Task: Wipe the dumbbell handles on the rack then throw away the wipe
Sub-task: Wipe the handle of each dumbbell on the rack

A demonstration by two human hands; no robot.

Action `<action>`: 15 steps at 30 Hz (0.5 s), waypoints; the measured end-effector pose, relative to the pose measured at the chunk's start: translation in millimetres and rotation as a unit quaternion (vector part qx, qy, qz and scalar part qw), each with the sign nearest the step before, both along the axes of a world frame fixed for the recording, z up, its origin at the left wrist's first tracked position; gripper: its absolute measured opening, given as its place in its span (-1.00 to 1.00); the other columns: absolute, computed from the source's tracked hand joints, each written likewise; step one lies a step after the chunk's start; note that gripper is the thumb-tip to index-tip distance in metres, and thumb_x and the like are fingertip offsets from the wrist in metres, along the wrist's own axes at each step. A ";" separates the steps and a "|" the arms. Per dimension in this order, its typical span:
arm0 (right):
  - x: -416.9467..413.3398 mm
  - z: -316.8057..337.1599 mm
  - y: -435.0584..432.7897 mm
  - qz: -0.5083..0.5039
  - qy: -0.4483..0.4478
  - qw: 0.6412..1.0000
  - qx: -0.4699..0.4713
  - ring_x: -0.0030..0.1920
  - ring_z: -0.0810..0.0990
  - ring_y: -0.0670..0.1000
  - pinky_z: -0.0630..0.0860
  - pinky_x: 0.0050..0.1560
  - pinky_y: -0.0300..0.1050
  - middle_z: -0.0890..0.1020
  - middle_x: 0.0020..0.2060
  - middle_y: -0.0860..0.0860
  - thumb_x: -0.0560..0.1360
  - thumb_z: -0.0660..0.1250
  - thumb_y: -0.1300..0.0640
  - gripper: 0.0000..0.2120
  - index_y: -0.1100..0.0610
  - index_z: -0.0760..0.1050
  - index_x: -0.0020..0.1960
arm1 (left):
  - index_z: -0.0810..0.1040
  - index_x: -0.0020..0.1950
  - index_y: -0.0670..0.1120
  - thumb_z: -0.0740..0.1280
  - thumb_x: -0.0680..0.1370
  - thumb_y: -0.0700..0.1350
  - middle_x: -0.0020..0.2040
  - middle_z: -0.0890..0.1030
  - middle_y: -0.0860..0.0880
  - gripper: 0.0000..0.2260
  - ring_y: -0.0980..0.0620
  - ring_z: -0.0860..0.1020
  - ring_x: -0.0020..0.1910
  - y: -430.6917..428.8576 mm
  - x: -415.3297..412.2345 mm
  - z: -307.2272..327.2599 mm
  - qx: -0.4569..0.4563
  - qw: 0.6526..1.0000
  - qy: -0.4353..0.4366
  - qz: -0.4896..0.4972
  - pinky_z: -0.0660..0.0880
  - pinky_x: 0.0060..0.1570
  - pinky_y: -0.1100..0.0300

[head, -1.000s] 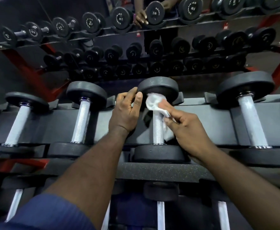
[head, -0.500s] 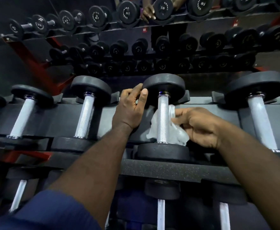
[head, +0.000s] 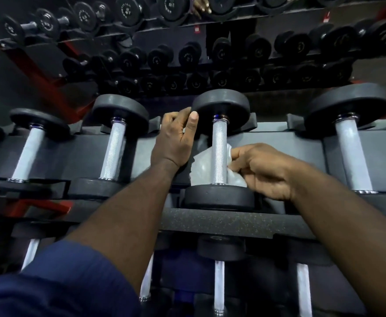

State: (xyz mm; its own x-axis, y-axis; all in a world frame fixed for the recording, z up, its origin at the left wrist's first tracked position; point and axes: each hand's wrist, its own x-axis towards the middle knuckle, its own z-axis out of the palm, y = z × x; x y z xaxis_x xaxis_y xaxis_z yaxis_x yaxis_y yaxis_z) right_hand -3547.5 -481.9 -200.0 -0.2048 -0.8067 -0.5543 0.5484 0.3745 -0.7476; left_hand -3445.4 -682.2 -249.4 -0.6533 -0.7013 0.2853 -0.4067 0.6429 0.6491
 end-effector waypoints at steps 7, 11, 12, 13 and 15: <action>-7.1 -9.6 0.2 0.094 0.094 0.990 0.039 0.21 0.61 0.28 0.57 0.24 0.08 0.66 0.15 0.31 0.52 0.15 0.53 -0.61 0.34 0.59 0.23 | 0.32 0.60 0.18 0.02 0.70 0.29 0.25 0.43 0.01 -0.50 0.19 0.35 0.15 0.7 -0.5 0.2 -0.005 1.000 -0.006 0.009 0.30 0.16 0.26; -15.5 -7.3 1.1 0.082 0.094 0.991 0.043 0.24 0.63 0.23 0.51 0.34 0.08 0.66 0.15 0.30 0.52 0.14 0.54 -0.63 0.37 0.58 0.22 | 0.33 0.61 0.15 0.07 0.73 0.21 0.29 0.42 -0.01 -0.55 0.16 0.37 0.19 1.2 -0.4 0.3 0.002 1.000 -0.011 0.007 0.30 0.20 0.23; -12.3 -9.9 -0.6 0.083 0.090 0.991 0.045 0.24 0.63 0.23 0.48 0.37 0.10 0.67 0.14 0.30 0.53 0.15 0.54 -0.64 0.37 0.58 0.23 | 0.32 0.62 0.14 0.07 0.74 0.19 0.31 0.42 -0.03 -0.55 0.16 0.37 0.19 1.8 -0.6 1.0 0.000 1.000 -0.010 0.005 0.30 0.20 0.23; -9.6 -14.7 -3.5 0.088 0.088 0.991 0.047 0.24 0.63 0.25 0.46 0.39 0.13 0.66 0.13 0.31 0.52 0.15 0.54 -0.64 0.38 0.57 0.23 | 0.32 0.62 0.13 0.06 0.73 0.20 0.32 0.43 -0.05 -0.54 0.16 0.36 0.20 1.7 -0.9 0.8 -0.005 1.000 -0.010 0.007 0.30 0.20 0.22; -10.6 -19.8 -6.9 0.102 0.087 0.989 0.056 0.25 0.62 0.27 0.45 0.40 0.16 0.66 0.14 0.32 0.52 0.15 0.54 -0.63 0.39 0.55 0.25 | 0.33 0.61 0.12 0.04 0.71 0.24 0.33 0.44 -0.05 -0.51 0.17 0.36 0.19 0.9 -0.5 0.1 -0.011 1.000 -0.011 0.013 0.30 0.20 0.23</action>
